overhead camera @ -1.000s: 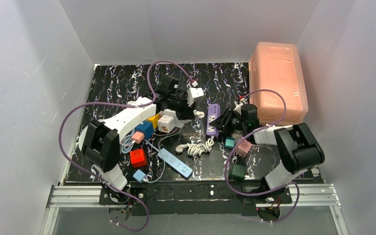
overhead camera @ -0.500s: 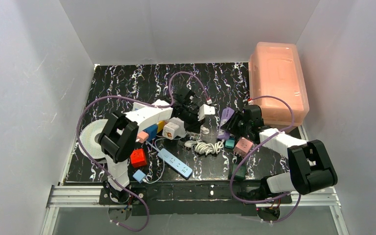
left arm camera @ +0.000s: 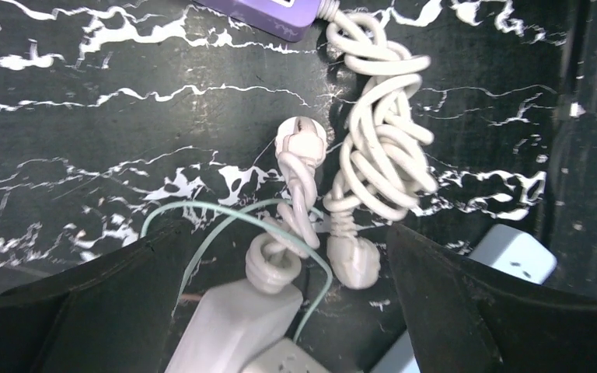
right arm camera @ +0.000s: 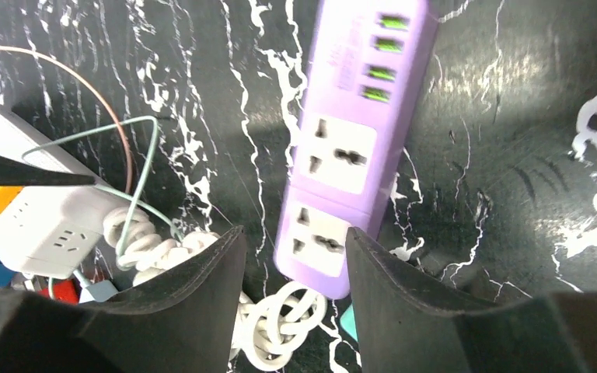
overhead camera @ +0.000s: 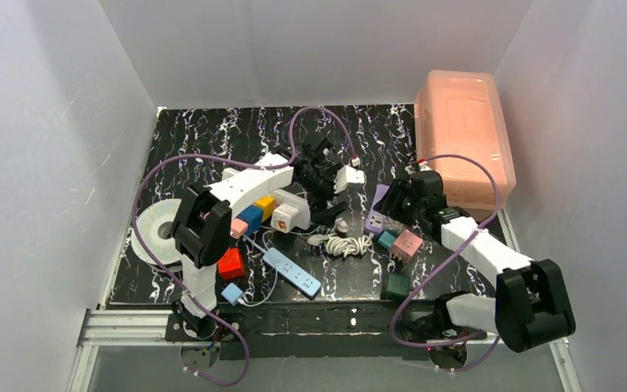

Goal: Pull the plug off the socket
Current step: Place the plug at the center of the board, then pick up the socket from the center of the board.

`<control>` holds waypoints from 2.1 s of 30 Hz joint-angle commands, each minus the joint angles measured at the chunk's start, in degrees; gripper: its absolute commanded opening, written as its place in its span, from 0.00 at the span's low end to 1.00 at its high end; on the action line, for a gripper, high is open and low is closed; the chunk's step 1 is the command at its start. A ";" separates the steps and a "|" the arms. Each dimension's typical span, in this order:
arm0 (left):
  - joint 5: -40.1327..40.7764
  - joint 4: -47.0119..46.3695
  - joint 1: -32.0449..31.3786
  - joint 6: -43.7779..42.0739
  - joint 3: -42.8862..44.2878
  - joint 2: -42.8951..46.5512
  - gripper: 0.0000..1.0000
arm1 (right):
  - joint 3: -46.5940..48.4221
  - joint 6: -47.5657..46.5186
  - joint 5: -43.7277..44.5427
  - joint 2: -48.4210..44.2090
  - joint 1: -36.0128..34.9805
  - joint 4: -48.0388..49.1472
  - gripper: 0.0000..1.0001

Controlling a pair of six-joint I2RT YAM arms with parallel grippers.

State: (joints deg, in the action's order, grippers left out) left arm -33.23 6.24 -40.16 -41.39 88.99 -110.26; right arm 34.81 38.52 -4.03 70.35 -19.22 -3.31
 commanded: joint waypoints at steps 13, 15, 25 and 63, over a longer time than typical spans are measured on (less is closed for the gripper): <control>-4.15 46.33 24.41 4.71 24.17 11.06 0.98 | 26.41 -17.25 -8.85 9.00 -17.74 -3.76 0.64; -3.30 48.20 28.89 5.92 23.72 11.67 0.98 | 31.54 -18.67 -9.95 13.80 -20.07 -4.18 0.64; 5.95 47.59 44.24 9.76 17.27 11.44 0.98 | 57.95 -19.14 -19.86 38.00 -20.85 -11.50 0.64; 6.56 39.34 49.15 14.18 3.81 13.42 0.85 | 75.94 -14.75 -31.18 64.41 -22.61 -9.94 0.60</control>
State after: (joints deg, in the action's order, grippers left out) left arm -24.49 39.27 8.88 -26.59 94.11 -99.90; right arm 108.33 21.65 -33.04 132.55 -41.39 -16.08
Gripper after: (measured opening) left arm 0.853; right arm 0.603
